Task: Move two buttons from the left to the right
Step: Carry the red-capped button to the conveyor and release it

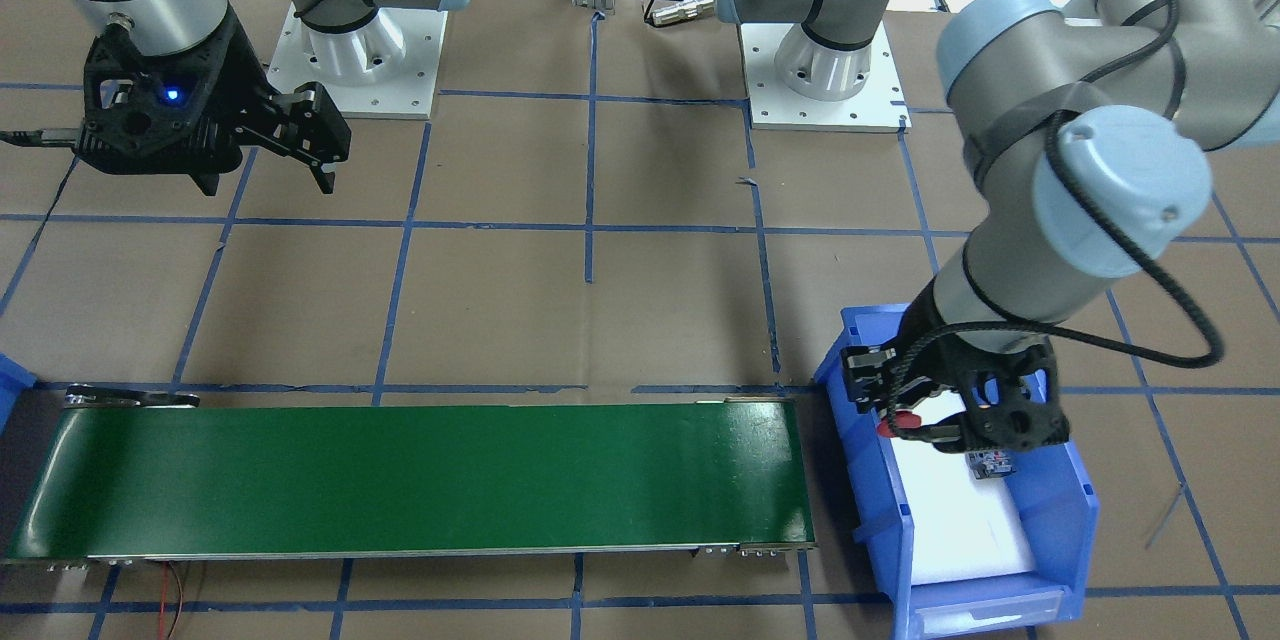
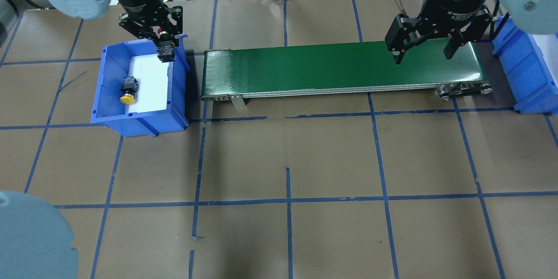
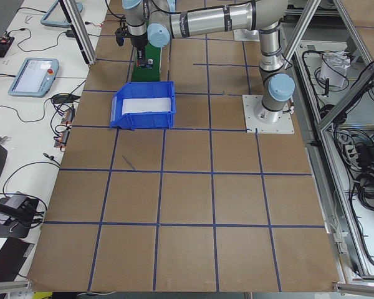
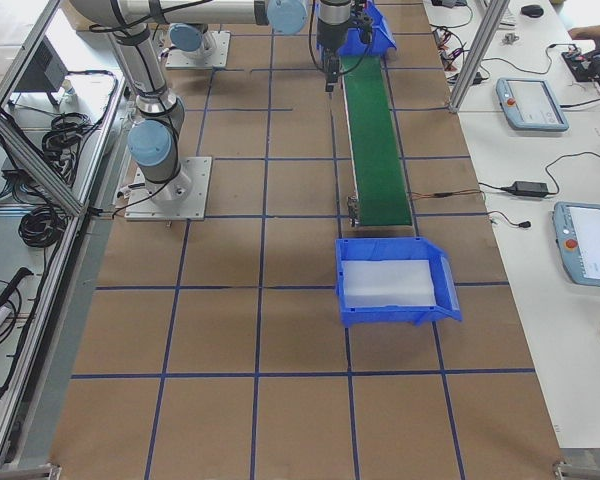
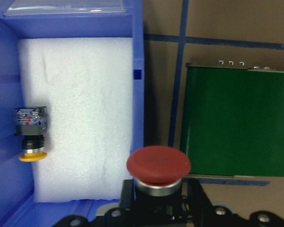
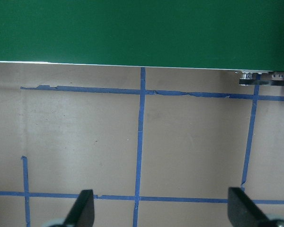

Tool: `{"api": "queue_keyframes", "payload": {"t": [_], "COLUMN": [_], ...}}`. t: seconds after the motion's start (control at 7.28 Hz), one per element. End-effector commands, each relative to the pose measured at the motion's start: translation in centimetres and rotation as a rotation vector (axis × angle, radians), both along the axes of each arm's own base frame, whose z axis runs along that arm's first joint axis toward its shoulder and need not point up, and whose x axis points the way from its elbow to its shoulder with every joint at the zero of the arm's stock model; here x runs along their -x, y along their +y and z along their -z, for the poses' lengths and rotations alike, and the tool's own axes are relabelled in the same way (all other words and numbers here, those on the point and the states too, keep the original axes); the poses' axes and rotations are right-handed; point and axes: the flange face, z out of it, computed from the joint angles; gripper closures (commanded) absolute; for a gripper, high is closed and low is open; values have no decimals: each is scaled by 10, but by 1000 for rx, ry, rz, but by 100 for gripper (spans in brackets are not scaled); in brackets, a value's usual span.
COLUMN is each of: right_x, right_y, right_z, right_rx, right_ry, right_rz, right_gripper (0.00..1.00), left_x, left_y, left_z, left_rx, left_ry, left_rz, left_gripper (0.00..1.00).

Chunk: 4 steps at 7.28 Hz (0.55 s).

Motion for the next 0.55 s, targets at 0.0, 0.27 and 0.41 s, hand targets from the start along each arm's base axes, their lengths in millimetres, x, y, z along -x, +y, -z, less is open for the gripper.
{"api": "queue_keyframes", "payload": {"t": [0.0, 0.27, 0.41], "right_x": [0, 0, 0], "right_y": [0, 0, 0], "right_z": [0, 0, 0], "right_rx": [0, 0, 0], "right_ry": [0, 0, 0], "right_rz": [0, 0, 0], "right_gripper": [0, 0, 0], "left_x": [56, 74, 78], "left_y": [-14, -30, -30], "left_z": [43, 82, 90], "left_rx": [40, 71, 60], "left_ry": [7, 24, 25], "left_rz": [-12, -15, -29], "left_gripper": [84, 84, 80]}}
